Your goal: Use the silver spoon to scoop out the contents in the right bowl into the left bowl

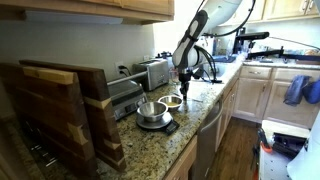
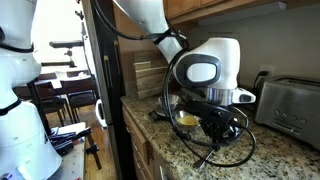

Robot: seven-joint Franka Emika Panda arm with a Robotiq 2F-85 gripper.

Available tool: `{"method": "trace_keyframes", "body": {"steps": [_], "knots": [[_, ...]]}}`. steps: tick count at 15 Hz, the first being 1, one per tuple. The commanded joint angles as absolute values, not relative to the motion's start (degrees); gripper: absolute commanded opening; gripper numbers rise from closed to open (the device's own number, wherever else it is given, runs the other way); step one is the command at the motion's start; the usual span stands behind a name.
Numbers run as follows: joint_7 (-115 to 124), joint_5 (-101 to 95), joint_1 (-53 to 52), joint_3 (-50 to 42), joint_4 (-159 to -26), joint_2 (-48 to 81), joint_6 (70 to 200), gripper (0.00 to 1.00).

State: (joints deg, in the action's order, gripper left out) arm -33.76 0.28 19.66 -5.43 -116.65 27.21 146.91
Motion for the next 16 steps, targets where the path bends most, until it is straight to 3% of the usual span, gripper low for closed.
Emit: {"method": "trace_keyframes", "body": {"steps": [1, 16], "knots": [[-34.3, 0.9, 20.8, -4.4, -119.3, 24.6, 146.9, 0.07], [-37.6, -1.9, 17.5, -5.8, -124.9, 9.8, 135.6, 0.07]]}}
